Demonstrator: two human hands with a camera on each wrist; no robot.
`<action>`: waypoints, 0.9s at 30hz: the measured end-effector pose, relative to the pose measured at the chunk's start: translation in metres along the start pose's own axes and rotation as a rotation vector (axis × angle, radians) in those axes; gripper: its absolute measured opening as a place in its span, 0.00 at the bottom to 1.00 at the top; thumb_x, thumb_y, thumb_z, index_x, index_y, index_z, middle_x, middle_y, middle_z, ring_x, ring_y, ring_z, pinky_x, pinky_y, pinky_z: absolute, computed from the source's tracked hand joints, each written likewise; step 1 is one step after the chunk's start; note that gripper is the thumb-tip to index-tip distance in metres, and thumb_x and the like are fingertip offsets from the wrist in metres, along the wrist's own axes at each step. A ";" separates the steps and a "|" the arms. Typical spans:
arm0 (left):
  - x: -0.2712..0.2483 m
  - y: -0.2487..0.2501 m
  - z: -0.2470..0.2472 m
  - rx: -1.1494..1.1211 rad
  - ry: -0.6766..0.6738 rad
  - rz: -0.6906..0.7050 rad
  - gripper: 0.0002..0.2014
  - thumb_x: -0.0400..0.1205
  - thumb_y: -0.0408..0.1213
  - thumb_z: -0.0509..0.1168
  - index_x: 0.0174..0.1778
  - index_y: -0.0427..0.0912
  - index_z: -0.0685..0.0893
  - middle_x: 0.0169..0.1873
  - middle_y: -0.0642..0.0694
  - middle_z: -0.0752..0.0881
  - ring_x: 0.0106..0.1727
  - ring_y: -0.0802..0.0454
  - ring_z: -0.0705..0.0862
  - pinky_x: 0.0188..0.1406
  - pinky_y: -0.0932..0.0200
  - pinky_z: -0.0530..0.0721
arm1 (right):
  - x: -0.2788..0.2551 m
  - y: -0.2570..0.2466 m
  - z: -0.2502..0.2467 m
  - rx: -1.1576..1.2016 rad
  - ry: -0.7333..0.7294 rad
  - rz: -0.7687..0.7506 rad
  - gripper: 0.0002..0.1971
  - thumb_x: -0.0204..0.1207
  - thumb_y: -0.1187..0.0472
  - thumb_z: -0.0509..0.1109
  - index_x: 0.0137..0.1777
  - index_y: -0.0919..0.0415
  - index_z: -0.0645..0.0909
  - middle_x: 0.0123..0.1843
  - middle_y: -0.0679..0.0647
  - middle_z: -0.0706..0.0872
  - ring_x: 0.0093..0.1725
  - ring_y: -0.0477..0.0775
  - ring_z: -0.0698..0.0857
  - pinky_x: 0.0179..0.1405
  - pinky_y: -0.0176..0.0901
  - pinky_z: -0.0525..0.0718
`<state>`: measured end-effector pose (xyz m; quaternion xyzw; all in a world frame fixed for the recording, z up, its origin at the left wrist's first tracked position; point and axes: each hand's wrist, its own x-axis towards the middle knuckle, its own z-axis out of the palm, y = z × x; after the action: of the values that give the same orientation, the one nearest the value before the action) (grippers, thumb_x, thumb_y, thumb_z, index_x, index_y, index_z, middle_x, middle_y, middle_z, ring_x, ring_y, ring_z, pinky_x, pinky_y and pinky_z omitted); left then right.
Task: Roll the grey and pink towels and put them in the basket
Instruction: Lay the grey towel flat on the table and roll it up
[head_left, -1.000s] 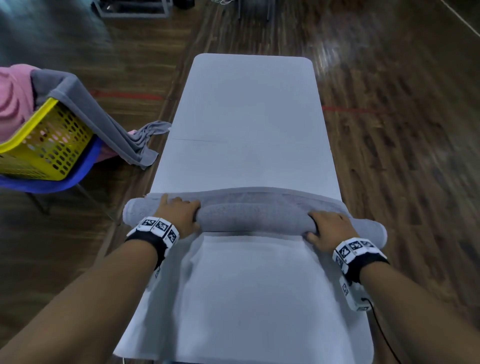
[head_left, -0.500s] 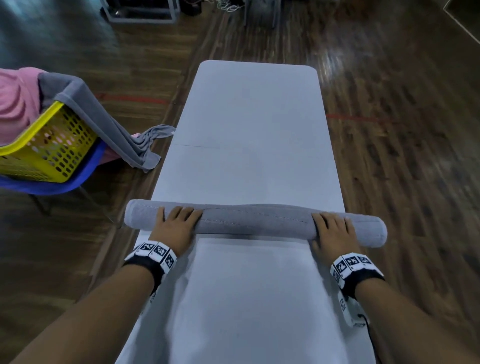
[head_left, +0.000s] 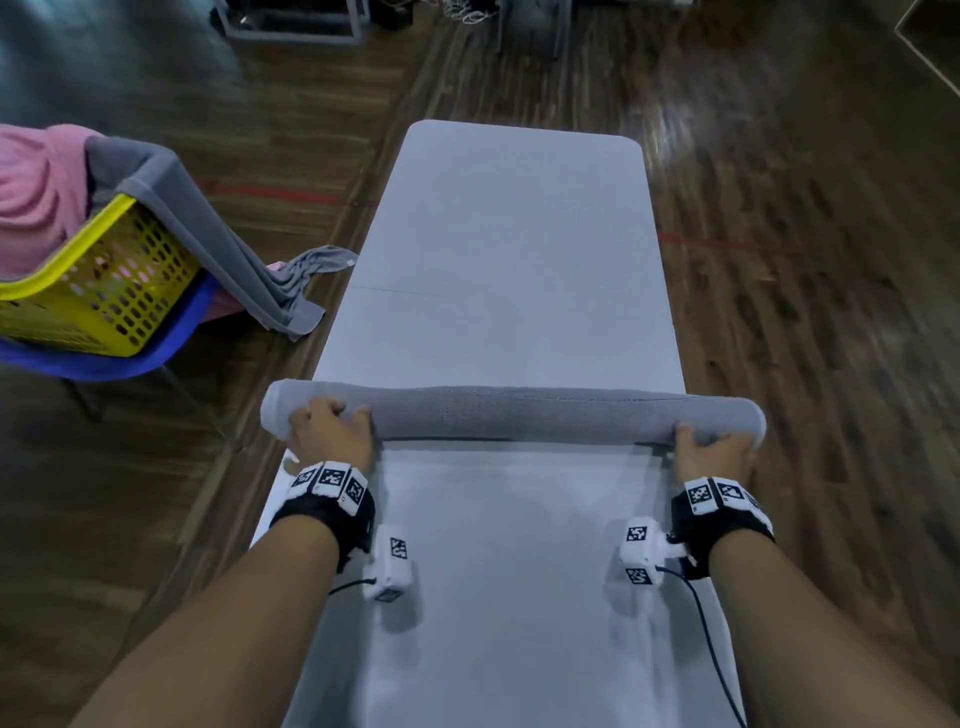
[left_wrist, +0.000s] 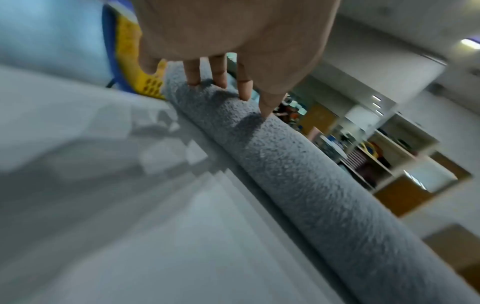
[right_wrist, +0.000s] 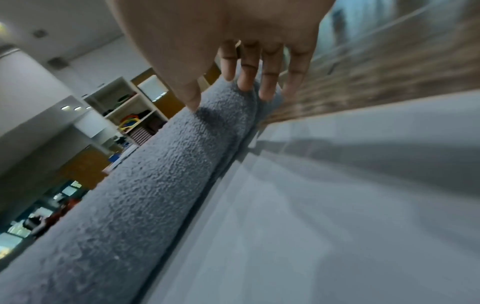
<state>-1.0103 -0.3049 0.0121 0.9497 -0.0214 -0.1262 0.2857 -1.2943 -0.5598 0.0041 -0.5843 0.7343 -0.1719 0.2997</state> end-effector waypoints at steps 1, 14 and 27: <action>-0.003 0.000 0.002 -0.086 -0.012 -0.073 0.14 0.80 0.47 0.66 0.57 0.44 0.80 0.66 0.38 0.77 0.65 0.32 0.76 0.70 0.34 0.72 | 0.001 0.002 0.002 0.024 -0.047 0.049 0.27 0.76 0.50 0.69 0.65 0.70 0.70 0.66 0.70 0.76 0.54 0.70 0.82 0.48 0.54 0.78; 0.011 -0.016 0.008 -0.826 -0.177 -0.775 0.40 0.71 0.63 0.72 0.74 0.43 0.70 0.50 0.41 0.87 0.48 0.47 0.89 0.49 0.43 0.89 | 0.036 0.000 0.012 0.483 -0.298 0.605 0.41 0.58 0.25 0.68 0.44 0.67 0.71 0.29 0.64 0.87 0.22 0.62 0.87 0.23 0.58 0.85; 0.033 -0.013 0.001 -1.011 -0.217 -0.633 0.20 0.75 0.48 0.70 0.58 0.40 0.81 0.53 0.41 0.86 0.49 0.42 0.87 0.49 0.42 0.89 | 0.031 -0.006 0.020 0.495 -0.194 0.446 0.32 0.41 0.39 0.70 0.44 0.60 0.81 0.36 0.58 0.88 0.25 0.60 0.87 0.29 0.51 0.85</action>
<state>-0.9789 -0.2982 -0.0033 0.6384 0.2957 -0.2959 0.6461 -1.2812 -0.5890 -0.0143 -0.3329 0.7480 -0.2187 0.5308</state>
